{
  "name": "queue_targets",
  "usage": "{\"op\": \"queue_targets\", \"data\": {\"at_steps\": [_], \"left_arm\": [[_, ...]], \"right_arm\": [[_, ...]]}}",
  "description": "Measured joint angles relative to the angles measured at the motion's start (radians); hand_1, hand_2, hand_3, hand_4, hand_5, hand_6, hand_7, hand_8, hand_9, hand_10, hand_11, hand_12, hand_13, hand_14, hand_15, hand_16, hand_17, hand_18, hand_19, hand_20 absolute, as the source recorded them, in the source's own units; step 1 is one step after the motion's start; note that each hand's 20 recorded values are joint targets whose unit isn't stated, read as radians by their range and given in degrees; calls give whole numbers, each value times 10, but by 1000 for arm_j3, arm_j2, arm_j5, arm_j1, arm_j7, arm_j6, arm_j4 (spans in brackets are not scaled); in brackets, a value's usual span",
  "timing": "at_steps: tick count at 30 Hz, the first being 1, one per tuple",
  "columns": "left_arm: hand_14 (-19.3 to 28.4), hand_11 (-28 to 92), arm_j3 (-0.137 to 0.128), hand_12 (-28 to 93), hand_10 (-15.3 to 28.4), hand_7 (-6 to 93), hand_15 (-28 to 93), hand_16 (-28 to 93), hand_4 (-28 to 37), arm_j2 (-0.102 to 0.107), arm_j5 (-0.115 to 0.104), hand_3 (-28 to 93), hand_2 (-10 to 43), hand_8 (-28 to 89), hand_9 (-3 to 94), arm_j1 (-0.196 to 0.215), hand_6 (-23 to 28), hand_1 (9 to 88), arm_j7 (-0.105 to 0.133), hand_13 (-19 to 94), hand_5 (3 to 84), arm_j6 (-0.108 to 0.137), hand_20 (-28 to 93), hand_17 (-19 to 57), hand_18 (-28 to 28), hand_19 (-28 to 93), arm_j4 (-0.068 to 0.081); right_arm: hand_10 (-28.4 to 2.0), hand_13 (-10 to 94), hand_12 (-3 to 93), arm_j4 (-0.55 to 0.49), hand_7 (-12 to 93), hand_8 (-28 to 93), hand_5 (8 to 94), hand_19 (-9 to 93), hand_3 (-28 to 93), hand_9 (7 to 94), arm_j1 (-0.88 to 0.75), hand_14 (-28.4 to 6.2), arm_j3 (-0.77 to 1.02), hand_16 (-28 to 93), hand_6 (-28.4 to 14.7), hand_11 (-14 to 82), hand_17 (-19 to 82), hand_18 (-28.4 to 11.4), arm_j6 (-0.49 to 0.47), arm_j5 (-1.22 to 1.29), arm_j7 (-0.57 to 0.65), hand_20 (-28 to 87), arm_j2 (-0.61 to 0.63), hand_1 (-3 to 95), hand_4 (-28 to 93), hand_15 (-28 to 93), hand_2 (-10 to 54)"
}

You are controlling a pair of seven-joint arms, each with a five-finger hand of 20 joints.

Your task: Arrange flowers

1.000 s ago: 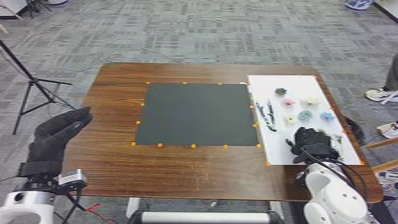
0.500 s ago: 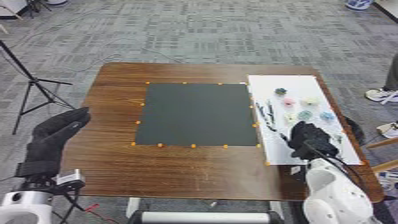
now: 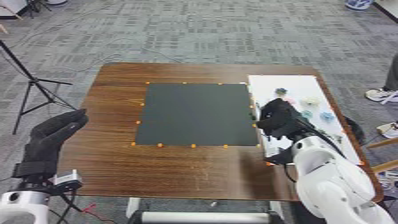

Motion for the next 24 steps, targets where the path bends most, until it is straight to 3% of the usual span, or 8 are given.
{"op": "queue_targets", "data": {"at_steps": [3,5,9,12,14,16,19,24], "left_arm": [[163,199,-4,101,124,188,151,-8,-181,5,6,666,-95,-90,475,4,20,315,0,360,475,3,153,49,104,47,13],[163,201,-5,101,124,190,150,-10,-184,13,20,666,-95,-91,479,5,21,315,1,362,480,9,151,50,99,42,30],[155,204,-2,99,127,196,149,-13,-188,50,58,669,-95,-93,485,1,19,309,3,364,486,49,150,53,91,36,92],[155,206,1,99,127,199,150,-13,-192,92,53,672,-95,-96,489,-10,19,308,4,365,487,102,152,54,91,36,143],[154,207,1,99,127,200,153,-12,-192,116,43,675,-95,-96,489,-23,18,306,3,368,487,121,153,54,91,36,164],[154,208,1,99,126,202,155,-13,-193,134,36,676,-95,-96,489,-39,17,305,2,368,487,123,153,55,91,36,173],[155,207,3,98,127,203,155,-14,-194,148,33,678,-95,-98,490,-67,18,303,2,368,488,119,153,55,92,38,174],[153,207,35,98,127,202,150,-15,-196,164,33,678,-95,-97,489,-106,18,303,3,361,488,113,152,54,92,38,174]], "right_arm": [[-56,937,440,15,432,186,712,932,669,933,70,8,-70,371,17,289,555,-199,-4,14,1,426,-7,571,-144,603,-95],[-56,937,438,38,432,186,712,932,667,933,123,8,-120,370,17,289,557,-198,-7,28,1,426,-18,572,-143,604,-95],[-56,937,434,107,433,185,712,932,666,934,229,8,-206,367,17,289,561,-196,-15,83,2,425,-60,571,-143,607,-95],[-55,937,429,164,434,183,712,932,666,935,298,8,-258,364,17,289,561,-196,-22,121,9,425,-104,571,-142,611,-95],[-55,937,425,193,435,181,713,932,666,935,331,8,-286,361,16,289,562,-194,-25,124,13,425,-129,570,-141,613,-95],[-54,937,424,217,436,178,713,932,666,935,357,8,-308,359,16,289,565,-194,-26,126,19,426,-153,570,-141,614,-95],[-55,937,418,258,437,173,714,932,666,936,390,8,-327,357,14,289,566,-196,-26,147,36,429,-193,570,-140,616,-95],[-55,937,411,336,447,169,712,932,665,936,430,8,-342,353,15,288,564,-195,-18,210,72,432,-264,570,-140,620,-95]]}}
